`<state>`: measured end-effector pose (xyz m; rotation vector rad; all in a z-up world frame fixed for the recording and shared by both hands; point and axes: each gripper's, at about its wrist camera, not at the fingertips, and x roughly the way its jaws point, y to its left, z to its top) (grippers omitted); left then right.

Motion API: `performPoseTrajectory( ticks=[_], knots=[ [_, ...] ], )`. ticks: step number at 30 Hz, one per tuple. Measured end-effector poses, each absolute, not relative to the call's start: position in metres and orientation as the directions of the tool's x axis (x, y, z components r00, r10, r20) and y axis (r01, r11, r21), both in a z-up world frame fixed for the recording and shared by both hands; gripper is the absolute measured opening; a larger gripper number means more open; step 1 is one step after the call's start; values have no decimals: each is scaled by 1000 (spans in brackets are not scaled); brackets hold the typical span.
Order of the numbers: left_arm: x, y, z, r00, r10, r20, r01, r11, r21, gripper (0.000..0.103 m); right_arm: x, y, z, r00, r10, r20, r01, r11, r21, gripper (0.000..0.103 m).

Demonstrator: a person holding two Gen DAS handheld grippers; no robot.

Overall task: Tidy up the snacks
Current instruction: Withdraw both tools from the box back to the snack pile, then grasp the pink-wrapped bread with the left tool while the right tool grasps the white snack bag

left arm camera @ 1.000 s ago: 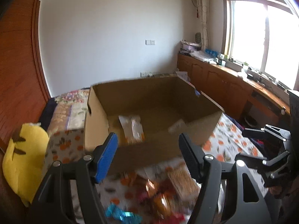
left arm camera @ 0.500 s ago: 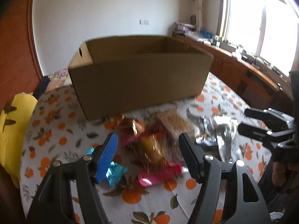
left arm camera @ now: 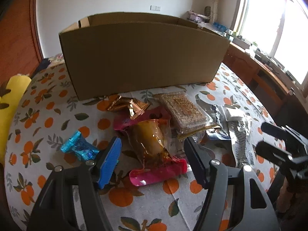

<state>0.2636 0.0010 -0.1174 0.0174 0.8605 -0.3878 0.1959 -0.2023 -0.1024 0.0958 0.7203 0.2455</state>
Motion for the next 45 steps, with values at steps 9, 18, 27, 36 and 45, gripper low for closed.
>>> performPoseTrajectory(
  ticks=[9,18,27,36,45],
  knots=[
    [275,-4,-126,582,-293,-759,305,943,-131,67,193,-207,-115,712,256,-653,-174,966,189,82],
    [264,2,-127,588,-302,-751,325,938,-123,39,194,-210,-116,714,250,-654,-160,968,195,82],
    [244,16,-125,607,-335,-720,322,933,-163,39,203,-217,-127,685,219,-695,-100,973,209,82],
    [223,10,-120,626,-357,-694,339,925,-171,39,214,-217,-136,648,178,-740,-34,978,206,84],
    [207,4,-114,627,-375,-683,364,916,-168,39,217,-211,-139,639,115,-761,-73,993,89,71]
  ],
)
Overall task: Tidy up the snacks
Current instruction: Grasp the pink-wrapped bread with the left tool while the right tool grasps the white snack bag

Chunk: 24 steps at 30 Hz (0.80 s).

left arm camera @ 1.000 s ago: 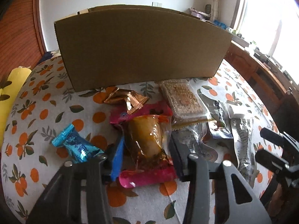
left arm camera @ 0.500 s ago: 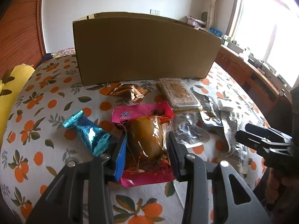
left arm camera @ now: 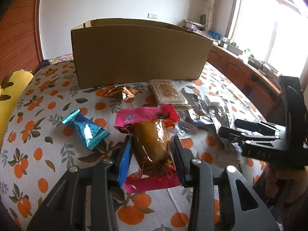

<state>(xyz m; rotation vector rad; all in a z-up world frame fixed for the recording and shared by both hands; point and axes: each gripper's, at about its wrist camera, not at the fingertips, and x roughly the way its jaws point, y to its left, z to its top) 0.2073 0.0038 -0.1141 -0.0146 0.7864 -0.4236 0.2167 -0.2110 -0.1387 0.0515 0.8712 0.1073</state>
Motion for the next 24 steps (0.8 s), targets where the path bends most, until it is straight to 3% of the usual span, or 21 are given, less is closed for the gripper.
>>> performPoseTrajectory(
  ticks=[2,7,18,24],
  knots=[
    [204,2,-113,628,-378,-681,370,914,-166,39,214,-219,-136,621,124,-774,-84,992,91,57],
    [196,-5,-109,629,-388,-674,386,908,-162,39,206,-243,-131,598,90,-797,-86,995,48,51],
    [192,-9,-107,631,-386,-673,389,908,-156,39,204,-255,-134,608,130,-783,-64,991,115,66],
    [191,-8,-107,630,-385,-674,389,908,-155,39,206,-238,-139,601,85,-795,-96,995,34,73]
  ],
)
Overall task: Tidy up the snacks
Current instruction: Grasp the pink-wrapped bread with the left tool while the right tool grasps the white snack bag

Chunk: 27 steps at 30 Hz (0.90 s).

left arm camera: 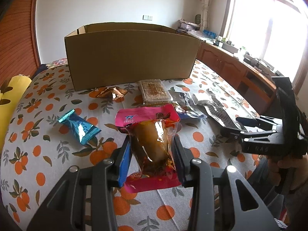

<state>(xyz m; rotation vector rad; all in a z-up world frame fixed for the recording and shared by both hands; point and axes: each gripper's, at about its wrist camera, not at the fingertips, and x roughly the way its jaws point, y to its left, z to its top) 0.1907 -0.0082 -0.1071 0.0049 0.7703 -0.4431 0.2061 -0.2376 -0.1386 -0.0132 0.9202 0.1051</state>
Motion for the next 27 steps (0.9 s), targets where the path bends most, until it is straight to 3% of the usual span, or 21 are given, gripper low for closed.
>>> performPoseTrajectory(
  ticks=[7,18,20,27],
  knots=[
    [190,-8,-108,629,-386,-675,391,907,-156,39,202,-235,-142,592,28,-805,-112,993,-48,73],
    [185,-8,-102,638,-389,-665,392,907,-155,39,189,-248,-132,580,105,-808,-138,990,29,52],
    [184,-9,-101,638,-390,-664,395,906,-153,39,187,-249,-130,586,111,-803,-139,990,35,42],
    [179,-11,-92,648,-396,-651,402,903,-149,39,181,-253,-117,625,127,-770,-133,990,55,37]
  ],
)
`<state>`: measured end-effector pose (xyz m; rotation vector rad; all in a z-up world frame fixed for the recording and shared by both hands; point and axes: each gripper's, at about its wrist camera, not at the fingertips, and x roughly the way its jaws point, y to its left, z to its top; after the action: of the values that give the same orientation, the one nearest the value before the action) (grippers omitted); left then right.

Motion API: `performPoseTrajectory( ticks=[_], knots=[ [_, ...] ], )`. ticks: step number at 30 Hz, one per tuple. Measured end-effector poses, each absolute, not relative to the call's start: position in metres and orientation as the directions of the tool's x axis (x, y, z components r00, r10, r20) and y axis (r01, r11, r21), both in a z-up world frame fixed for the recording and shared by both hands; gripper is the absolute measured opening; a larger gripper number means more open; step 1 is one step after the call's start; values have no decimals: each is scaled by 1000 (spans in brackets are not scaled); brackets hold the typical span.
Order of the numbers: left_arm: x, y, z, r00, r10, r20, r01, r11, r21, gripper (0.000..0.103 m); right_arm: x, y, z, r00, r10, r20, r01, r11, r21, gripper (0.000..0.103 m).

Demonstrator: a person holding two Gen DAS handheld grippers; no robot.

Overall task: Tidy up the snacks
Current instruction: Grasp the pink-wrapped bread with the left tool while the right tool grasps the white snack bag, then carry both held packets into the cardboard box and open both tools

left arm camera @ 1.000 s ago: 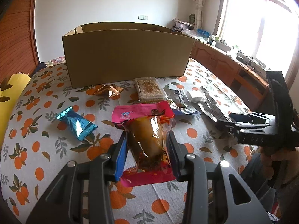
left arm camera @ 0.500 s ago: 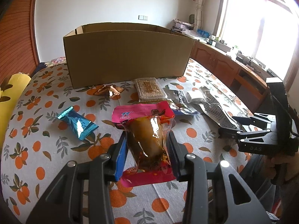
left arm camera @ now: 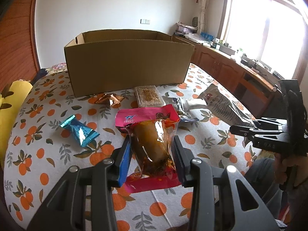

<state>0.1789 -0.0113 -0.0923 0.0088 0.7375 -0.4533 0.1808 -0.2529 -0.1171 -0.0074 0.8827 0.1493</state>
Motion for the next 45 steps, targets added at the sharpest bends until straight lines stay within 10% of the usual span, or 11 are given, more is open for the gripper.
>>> performPoseTrajectory(
  ticks=[45],
  knots=[
    [233,-9,-35,750,-383,-540,386,916,-114,39,200,-244,-57,727,289,-623,-297,950,94,37]
  ],
)
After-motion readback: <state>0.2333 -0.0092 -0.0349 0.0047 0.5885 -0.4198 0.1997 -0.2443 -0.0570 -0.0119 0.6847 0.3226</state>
